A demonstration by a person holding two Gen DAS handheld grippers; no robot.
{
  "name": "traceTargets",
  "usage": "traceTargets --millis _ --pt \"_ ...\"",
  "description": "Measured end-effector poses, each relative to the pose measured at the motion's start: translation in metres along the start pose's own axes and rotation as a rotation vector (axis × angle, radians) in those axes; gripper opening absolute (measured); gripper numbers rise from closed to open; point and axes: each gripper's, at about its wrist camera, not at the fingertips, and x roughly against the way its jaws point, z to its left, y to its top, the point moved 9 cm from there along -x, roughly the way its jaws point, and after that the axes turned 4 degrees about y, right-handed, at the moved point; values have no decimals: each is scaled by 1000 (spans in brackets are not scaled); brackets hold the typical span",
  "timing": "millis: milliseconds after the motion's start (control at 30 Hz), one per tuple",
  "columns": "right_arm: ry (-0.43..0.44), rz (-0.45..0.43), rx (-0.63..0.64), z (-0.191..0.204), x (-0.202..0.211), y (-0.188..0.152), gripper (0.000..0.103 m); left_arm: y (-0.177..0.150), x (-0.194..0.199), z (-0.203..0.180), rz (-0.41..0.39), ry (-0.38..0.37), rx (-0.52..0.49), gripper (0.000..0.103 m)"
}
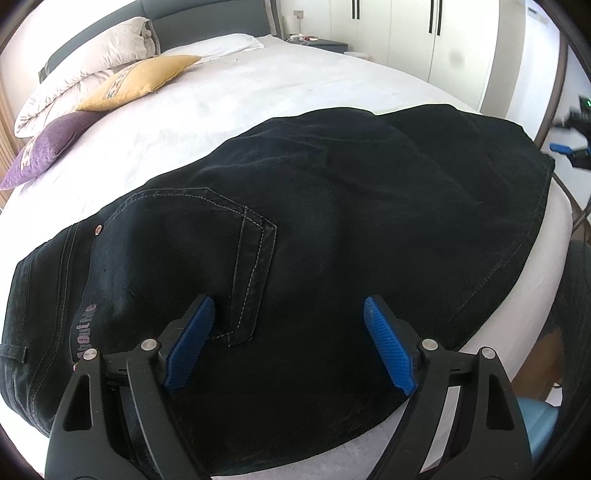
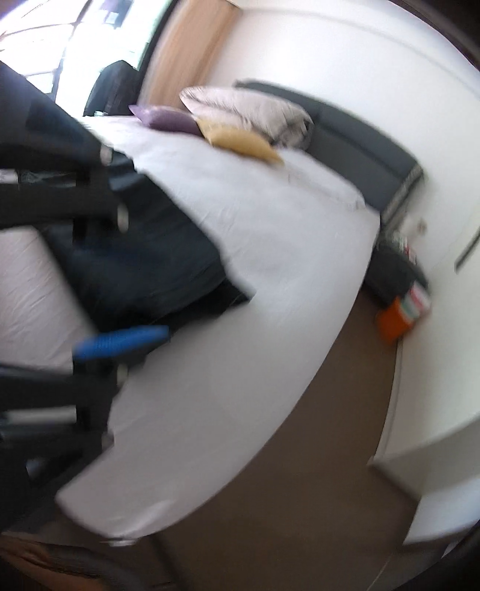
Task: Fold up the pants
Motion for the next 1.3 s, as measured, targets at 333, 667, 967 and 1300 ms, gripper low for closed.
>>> traceTargets --millis 333,667,967,1300 --pt "25 271 40 -8 -63 31 67 5 -7 -4 18 15 -8 85" --pt "68 288 98 -1 -87 40 23 7 -9 -4 20 15 -8 85" --pt "-80 69 268 3 -53 51 11 6 -11 -2 19 17 -6 86" --pt "100 142 189 1 -25 11 40 4 -10 -3 25 21 -8 86"
